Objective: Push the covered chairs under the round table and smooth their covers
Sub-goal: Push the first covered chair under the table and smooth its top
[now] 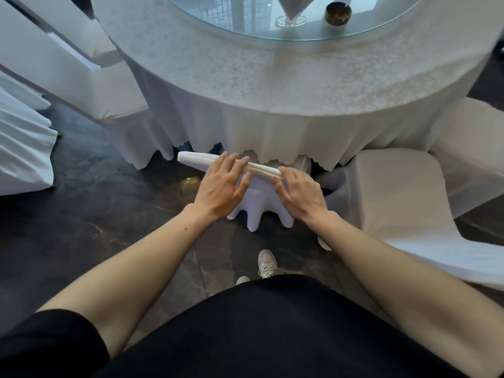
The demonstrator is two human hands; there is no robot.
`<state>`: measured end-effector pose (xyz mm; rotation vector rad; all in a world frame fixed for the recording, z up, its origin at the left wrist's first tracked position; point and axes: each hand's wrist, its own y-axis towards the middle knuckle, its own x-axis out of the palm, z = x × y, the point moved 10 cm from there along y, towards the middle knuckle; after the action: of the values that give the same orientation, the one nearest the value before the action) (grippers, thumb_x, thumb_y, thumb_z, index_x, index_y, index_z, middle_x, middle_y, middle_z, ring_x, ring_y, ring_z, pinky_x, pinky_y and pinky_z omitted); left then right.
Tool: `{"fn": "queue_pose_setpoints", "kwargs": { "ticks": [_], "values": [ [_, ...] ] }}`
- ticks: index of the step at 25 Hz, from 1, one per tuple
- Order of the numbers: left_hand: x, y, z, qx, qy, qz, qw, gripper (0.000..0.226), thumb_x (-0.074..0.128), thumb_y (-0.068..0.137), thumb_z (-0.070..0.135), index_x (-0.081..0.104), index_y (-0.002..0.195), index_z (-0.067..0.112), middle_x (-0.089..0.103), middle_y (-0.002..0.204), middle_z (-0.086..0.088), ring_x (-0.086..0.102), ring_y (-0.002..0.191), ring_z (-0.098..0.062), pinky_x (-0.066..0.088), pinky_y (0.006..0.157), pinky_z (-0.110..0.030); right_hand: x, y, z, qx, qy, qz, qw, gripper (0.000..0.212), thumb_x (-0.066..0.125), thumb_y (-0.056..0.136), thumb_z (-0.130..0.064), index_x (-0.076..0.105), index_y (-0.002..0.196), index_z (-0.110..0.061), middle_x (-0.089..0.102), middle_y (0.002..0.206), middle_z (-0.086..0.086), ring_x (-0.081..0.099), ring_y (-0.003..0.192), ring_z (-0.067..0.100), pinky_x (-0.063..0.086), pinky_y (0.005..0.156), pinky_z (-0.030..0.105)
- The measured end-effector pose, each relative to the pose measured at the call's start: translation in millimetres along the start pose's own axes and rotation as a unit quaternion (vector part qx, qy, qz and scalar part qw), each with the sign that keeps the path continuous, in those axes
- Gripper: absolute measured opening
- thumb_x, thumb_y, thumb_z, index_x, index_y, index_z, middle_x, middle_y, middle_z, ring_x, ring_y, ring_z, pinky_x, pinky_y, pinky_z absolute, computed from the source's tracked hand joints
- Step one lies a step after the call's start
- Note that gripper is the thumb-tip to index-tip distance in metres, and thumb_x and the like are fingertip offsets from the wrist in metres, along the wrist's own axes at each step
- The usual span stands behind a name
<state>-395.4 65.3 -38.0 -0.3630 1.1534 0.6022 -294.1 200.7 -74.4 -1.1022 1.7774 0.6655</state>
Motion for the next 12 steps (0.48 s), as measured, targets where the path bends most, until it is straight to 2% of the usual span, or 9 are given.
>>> {"fn": "queue_pose_setpoints", "kwargs": {
  "ticks": [2, 5, 8, 12],
  "values": [
    [2, -16, 13, 0.032, 0.010, -0.005, 0.999, 0.049, 0.034, 0.100, 0.040, 0.039, 0.144, 0.017, 0.034, 0.151, -0.012, 0.023, 0.143, -0.029, 0.016, 0.117, -0.042, -7, -22, 0, 0.003, 0.021, -0.005, 1.000, 0.052, 0.034, 0.100, -0.050, 0.047, 0.134, -0.013, 0.056, 0.133, 0.009, 0.051, 0.122, 0.027, 0.042, 0.099, 0.040],
    [12, -36, 48, 0.101, 0.016, -0.016, 0.995, 0.052, 0.032, 0.097, 0.042, 0.040, 0.143, 0.018, 0.036, 0.151, -0.013, 0.027, 0.142, -0.028, 0.016, 0.119, -0.043, -27, -64, 9, 0.014, -0.001, 0.005, 1.000, 0.055, 0.034, 0.100, -0.047, 0.041, 0.140, -0.010, 0.050, 0.140, 0.011, 0.045, 0.129, 0.026, 0.036, 0.109, 0.041],
    [33, -53, 91, 0.145, -0.004, -0.043, 0.989, 0.054, 0.031, 0.096, 0.042, 0.043, 0.141, 0.016, 0.040, 0.149, -0.012, 0.031, 0.140, -0.028, 0.018, 0.118, -0.042, -52, -114, 36, 0.069, -0.033, 0.028, 0.997, 0.054, 0.035, 0.101, -0.046, 0.039, 0.143, -0.013, 0.045, 0.144, 0.012, 0.038, 0.135, 0.027, 0.031, 0.113, 0.042],
    [52, -69, 148, 0.188, -0.024, -0.063, 0.980, 0.056, 0.028, 0.095, 0.044, 0.045, 0.140, 0.015, 0.045, 0.144, -0.012, 0.037, 0.136, -0.028, 0.024, 0.115, -0.042, -86, -167, 69, 0.107, -0.083, 0.046, 0.990, 0.051, 0.038, 0.101, -0.041, 0.043, 0.140, -0.009, 0.047, 0.142, 0.013, 0.041, 0.132, 0.028, 0.032, 0.111, 0.040]
  ]
}}
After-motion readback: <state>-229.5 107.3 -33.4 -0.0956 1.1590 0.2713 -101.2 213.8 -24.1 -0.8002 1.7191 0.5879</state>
